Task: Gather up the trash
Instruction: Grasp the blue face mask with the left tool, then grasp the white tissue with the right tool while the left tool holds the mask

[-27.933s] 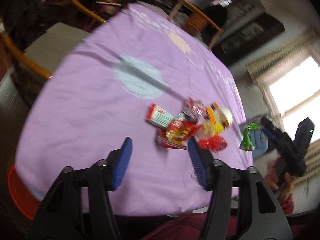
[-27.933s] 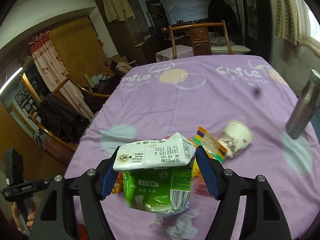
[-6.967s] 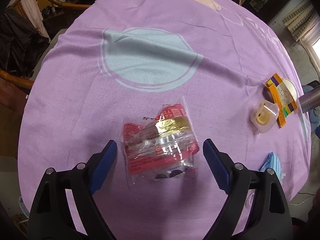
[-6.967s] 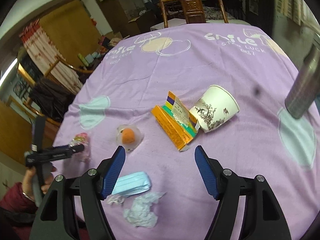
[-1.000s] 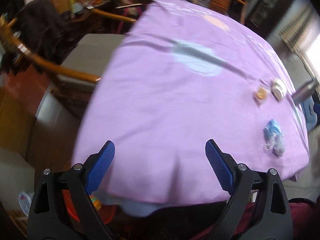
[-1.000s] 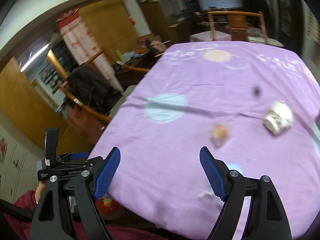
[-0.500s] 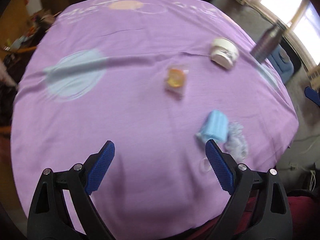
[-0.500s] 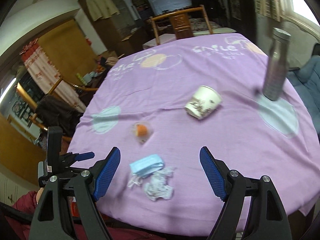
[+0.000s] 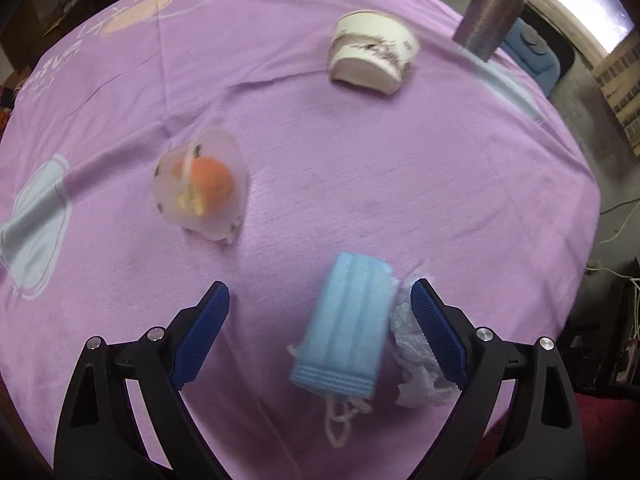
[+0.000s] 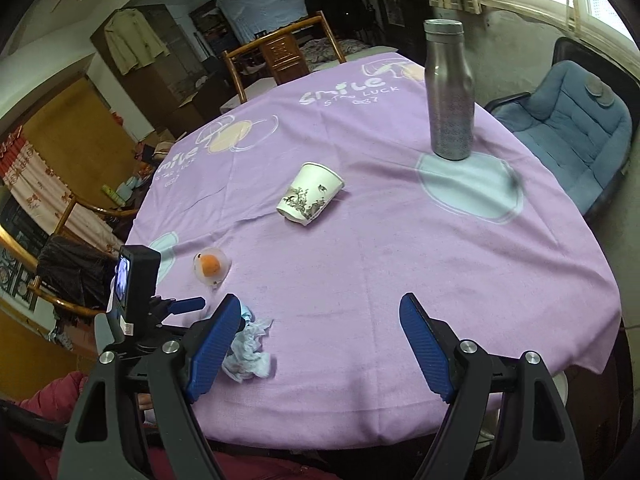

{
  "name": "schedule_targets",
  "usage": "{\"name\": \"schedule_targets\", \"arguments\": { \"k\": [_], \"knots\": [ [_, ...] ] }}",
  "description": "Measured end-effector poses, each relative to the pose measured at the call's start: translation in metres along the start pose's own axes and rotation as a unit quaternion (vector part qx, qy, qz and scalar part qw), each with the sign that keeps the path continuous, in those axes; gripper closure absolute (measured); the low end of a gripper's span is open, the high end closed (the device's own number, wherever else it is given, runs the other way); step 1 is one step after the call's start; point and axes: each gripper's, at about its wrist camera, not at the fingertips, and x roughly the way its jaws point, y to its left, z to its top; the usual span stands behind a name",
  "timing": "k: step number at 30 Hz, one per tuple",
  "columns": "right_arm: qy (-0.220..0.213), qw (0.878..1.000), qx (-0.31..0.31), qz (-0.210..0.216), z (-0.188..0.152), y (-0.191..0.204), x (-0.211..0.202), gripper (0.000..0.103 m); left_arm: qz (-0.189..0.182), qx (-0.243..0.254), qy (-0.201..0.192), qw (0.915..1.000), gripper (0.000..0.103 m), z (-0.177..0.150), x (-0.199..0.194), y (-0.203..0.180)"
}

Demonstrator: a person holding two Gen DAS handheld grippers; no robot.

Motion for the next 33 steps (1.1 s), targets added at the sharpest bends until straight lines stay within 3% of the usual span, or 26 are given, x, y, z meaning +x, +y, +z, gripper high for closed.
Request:
{"name": "schedule_targets", "arguments": {
  "k": [5,9,13,19,25,27,29,33],
  "knots": [
    [0.006,1.000,-0.008,0.019,0.005,0.008,0.011,0.023,0.030,-0.059,-0.007,0.9978,0.014,-0.017,-0.018,0.046],
    [0.019,0.998,-0.045,0.049,0.009,0.035,0.029,0.023,0.065,-0.127,-0.009,0.9898,0.014,-0.047,-0.042,0.097],
    [0.029,0.994,-0.074,0.069,0.007,0.059,0.038,0.023,0.065,-0.164,-0.016,0.9843,0.014,-0.068,-0.061,0.118],
    [0.028,0.995,-0.076,0.063,0.003,0.069,0.033,0.023,0.034,-0.115,-0.017,0.9926,0.014,-0.063,-0.051,0.082],
    [0.012,0.998,-0.052,0.031,-0.003,0.051,0.013,0.023,0.025,-0.061,-0.011,0.9978,0.014,-0.045,-0.024,0.057],
    [0.007,0.999,-0.043,0.025,-0.004,0.045,0.009,0.023,0.034,-0.053,-0.012,0.9979,0.024,-0.042,-0.016,0.056],
    [0.004,0.999,-0.035,0.025,-0.005,0.040,0.007,0.023,0.023,-0.049,-0.013,0.9984,0.058,-0.041,-0.016,0.058],
    [0.020,0.998,-0.032,0.041,-0.004,0.040,0.017,0.023,0.009,-0.066,-0.042,0.9969,0.066,-0.043,-0.039,0.070]
  ]
}}
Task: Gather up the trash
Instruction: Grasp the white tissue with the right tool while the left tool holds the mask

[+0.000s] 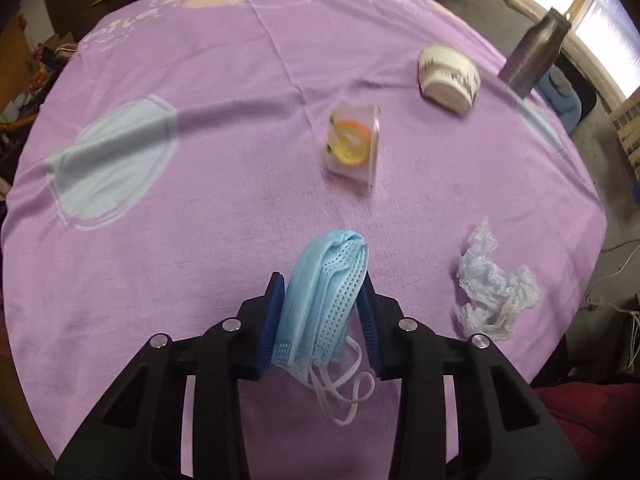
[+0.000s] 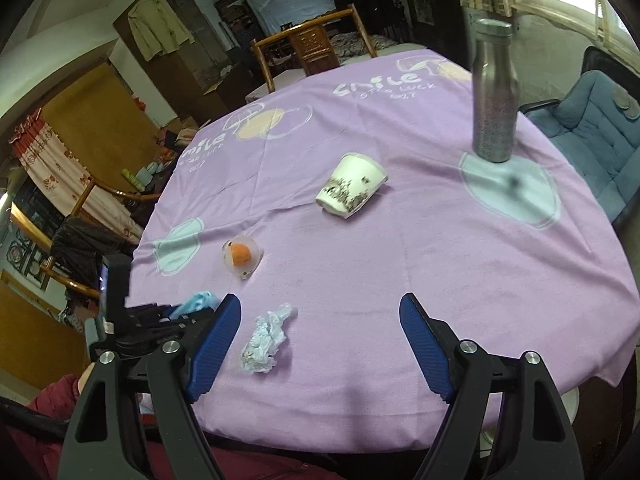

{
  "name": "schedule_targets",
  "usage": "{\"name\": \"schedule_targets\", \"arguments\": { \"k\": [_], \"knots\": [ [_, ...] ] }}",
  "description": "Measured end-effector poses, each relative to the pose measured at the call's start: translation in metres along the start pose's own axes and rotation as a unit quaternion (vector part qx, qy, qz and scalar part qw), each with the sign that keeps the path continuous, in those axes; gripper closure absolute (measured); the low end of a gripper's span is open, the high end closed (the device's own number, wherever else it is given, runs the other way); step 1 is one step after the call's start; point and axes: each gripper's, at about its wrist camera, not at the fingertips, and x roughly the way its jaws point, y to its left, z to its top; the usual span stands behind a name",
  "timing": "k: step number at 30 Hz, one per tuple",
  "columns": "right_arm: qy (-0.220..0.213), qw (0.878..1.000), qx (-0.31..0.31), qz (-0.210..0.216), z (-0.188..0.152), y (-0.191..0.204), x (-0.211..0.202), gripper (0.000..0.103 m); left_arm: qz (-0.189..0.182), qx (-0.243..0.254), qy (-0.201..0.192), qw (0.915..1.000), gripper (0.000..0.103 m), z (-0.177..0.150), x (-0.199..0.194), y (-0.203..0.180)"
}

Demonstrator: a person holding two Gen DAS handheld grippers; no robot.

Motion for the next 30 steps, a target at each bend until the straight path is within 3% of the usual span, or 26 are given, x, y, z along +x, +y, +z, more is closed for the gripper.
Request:
{"name": "schedule_targets", "arguments": {
  "k": [8,10,15,17,23,25,26,27,30],
  "knots": [
    [0.116,0.990,-0.073,0.041,-0.007,0.043,0.062,0.024,0.011,-0.056,-0.042,0.9975,0.066,-0.005,-0.053,0.031],
    [0.130,0.987,-0.087,0.043,-0.011,0.051,0.072,0.025,0.016,-0.067,-0.044,0.9966,0.066,-0.009,-0.059,0.036],
    [0.161,0.981,-0.095,0.042,-0.022,0.061,0.095,0.045,0.021,-0.086,-0.041,0.9953,0.066,-0.021,-0.069,0.044],
    [0.173,0.980,-0.089,0.041,-0.026,0.062,0.104,0.049,0.023,-0.088,-0.041,0.9950,0.066,-0.026,-0.073,0.047],
    [0.202,0.975,-0.081,0.043,-0.035,0.063,0.126,0.050,0.027,-0.100,-0.038,0.9939,0.066,-0.033,-0.077,0.054],
    [0.221,0.972,-0.073,0.041,-0.038,0.060,0.139,0.056,0.028,-0.104,-0.039,0.9935,0.066,-0.035,-0.079,0.055],
    [0.227,0.971,-0.069,0.043,-0.038,0.060,0.141,0.073,0.028,-0.105,-0.041,0.9933,0.066,-0.035,-0.081,0.056],
    [0.220,0.972,-0.062,0.052,-0.035,0.060,0.140,0.089,0.030,-0.106,-0.044,0.9929,0.066,-0.036,-0.083,0.057],
    [0.135,0.984,-0.099,0.061,-0.015,0.079,0.109,0.090,0.038,-0.113,-0.060,0.9911,0.066,-0.038,-0.097,0.063]
  ]
}}
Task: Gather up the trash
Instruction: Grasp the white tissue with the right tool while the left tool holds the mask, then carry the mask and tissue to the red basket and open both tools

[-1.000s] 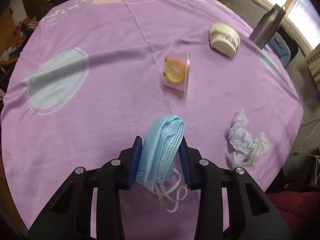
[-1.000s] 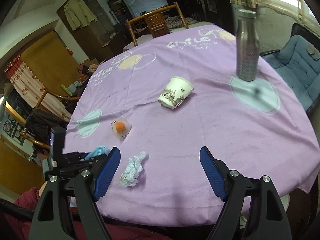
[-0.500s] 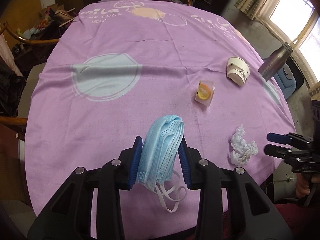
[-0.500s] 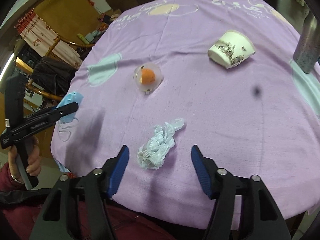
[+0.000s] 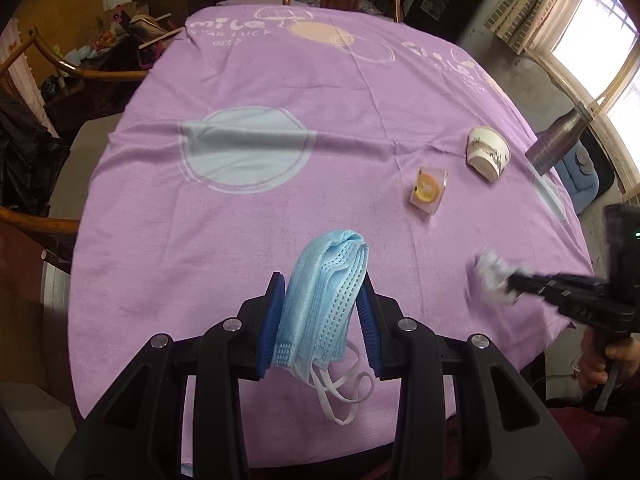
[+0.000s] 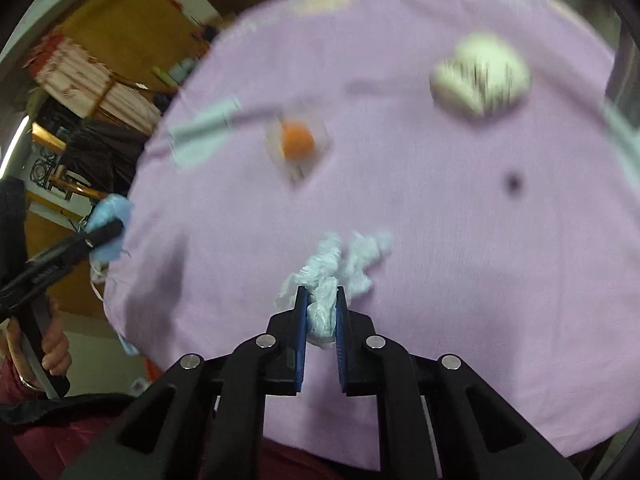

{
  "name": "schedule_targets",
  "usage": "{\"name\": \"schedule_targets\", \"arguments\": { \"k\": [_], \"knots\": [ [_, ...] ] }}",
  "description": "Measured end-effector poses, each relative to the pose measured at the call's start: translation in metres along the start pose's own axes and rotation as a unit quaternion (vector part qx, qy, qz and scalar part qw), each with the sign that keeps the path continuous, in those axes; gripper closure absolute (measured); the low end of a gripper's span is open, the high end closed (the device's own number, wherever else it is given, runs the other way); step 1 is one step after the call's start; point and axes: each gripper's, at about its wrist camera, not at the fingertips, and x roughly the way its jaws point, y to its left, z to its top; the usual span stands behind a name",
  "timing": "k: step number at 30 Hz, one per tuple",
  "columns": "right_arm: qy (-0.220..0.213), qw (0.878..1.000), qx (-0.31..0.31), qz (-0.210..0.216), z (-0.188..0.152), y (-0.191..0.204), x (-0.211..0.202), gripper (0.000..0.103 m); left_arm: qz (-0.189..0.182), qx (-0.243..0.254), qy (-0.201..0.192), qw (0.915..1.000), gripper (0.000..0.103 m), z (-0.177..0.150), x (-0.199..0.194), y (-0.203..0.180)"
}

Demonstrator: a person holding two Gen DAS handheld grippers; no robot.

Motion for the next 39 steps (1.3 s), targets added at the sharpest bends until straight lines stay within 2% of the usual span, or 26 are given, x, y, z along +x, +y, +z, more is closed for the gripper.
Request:
{"name": "schedule_targets", "arguments": {
  "k": [2,4,8,12,17,20,24,27,28,29,31,35,39],
  "knots": [
    [-0.032,0.999,-0.029,0.012,0.009,0.016,-0.017,0.090,0.005,-0.008,-0.011,0.9999,0.066,0.001,-0.009,0.007],
    [-0.045,0.997,-0.053,0.032,0.018,0.036,-0.025,0.090,0.015,-0.021,-0.025,0.9993,0.066,0.000,-0.021,0.019],
    [-0.038,0.994,-0.090,0.055,0.033,0.069,-0.016,0.090,0.039,-0.060,-0.047,0.9963,0.066,-0.012,-0.045,0.051],
    [-0.019,0.986,-0.147,0.081,0.046,0.115,0.000,0.090,0.074,-0.123,-0.063,0.9877,0.066,-0.041,-0.072,0.094],
    [0.005,0.971,-0.208,0.114,0.051,0.171,0.012,0.090,0.118,-0.214,-0.070,0.9672,0.066,-0.096,-0.103,0.149],
    [0.019,0.962,-0.241,0.129,0.045,0.207,0.016,0.090,0.141,-0.268,-0.070,0.9506,0.066,-0.136,-0.120,0.180],
    [0.031,0.950,-0.279,0.137,0.038,0.244,0.021,0.090,0.155,-0.322,-0.061,0.9321,0.066,-0.180,-0.130,0.210],
    [0.040,0.945,-0.296,0.135,0.031,0.265,0.021,0.090,0.161,-0.345,-0.048,0.9236,0.065,-0.205,-0.130,0.226],
    [0.042,0.944,-0.298,0.134,0.028,0.269,0.021,0.090,0.161,-0.351,-0.041,0.9215,0.061,-0.211,-0.128,0.231],
    [0.045,0.944,-0.300,0.133,0.026,0.274,0.021,0.090,0.163,-0.356,-0.036,0.9194,0.050,-0.216,-0.126,0.235],
    [0.052,0.943,-0.302,0.129,0.022,0.281,0.021,0.090,0.177,-0.371,-0.027,0.9112,0.034,-0.229,-0.125,0.243],
    [0.064,0.941,-0.306,0.127,0.019,0.296,0.028,0.090,0.180,-0.396,-0.028,0.8999,0.022,-0.245,-0.130,0.252],
    [0.075,0.936,-0.318,0.129,0.010,0.309,0.036,0.090,0.185,-0.407,-0.029,0.8939,0.022,-0.255,-0.139,0.259]
  ]
}}
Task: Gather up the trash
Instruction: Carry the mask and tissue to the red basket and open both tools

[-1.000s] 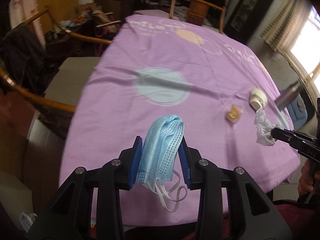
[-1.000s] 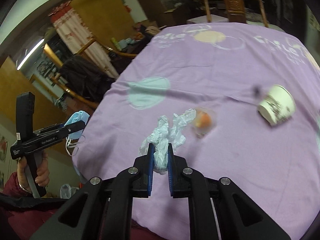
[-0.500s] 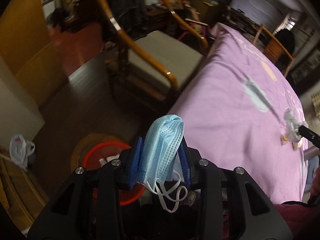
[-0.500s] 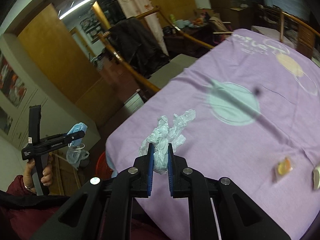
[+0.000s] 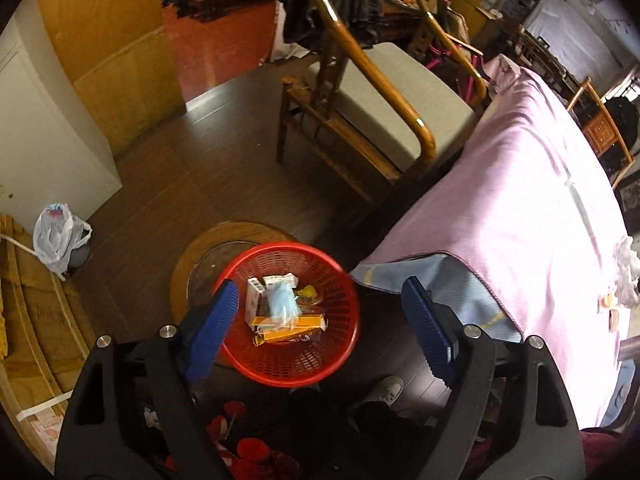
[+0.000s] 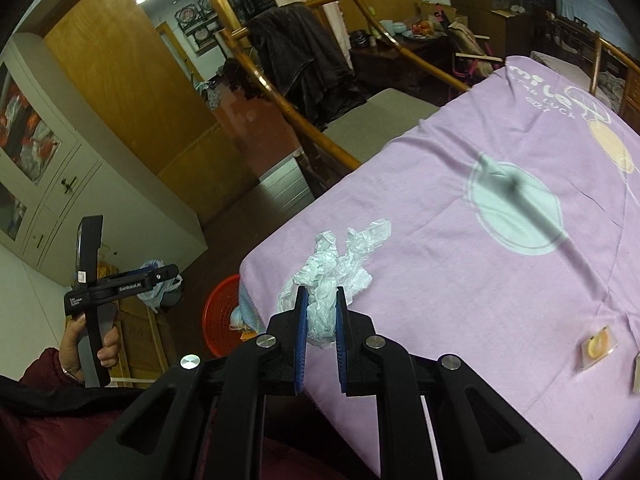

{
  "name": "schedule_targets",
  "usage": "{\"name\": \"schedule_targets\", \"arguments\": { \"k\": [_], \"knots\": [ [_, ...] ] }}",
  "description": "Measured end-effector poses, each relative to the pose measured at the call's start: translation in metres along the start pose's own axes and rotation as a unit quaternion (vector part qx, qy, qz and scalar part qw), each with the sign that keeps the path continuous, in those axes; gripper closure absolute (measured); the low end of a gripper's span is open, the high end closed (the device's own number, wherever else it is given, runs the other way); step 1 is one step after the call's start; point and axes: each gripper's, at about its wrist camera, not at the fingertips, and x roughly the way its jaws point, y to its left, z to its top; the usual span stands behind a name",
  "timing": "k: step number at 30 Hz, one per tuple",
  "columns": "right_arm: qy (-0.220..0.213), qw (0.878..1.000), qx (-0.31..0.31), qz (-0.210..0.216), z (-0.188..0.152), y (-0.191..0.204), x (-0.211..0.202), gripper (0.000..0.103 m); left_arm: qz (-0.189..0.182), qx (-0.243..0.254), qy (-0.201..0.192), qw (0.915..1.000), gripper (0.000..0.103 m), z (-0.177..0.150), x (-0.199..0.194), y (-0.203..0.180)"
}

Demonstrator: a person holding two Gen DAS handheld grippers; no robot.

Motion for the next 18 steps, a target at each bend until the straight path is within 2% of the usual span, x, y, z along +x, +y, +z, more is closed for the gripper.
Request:
{"name": "schedule_targets", "arguments": {
  "k": [10,18],
  "knots": [
    [0.031,0.998,-0.049,0.034,0.011,0.040,0.029,0.090,0.017,-0.038,-0.005,0.9991,0.022,-0.011,-0.013,0.033],
    [0.067,0.986,-0.130,0.080,0.022,0.099,0.055,0.090,0.049,-0.069,-0.016,0.9963,0.021,-0.030,-0.033,0.067]
  ]
}}
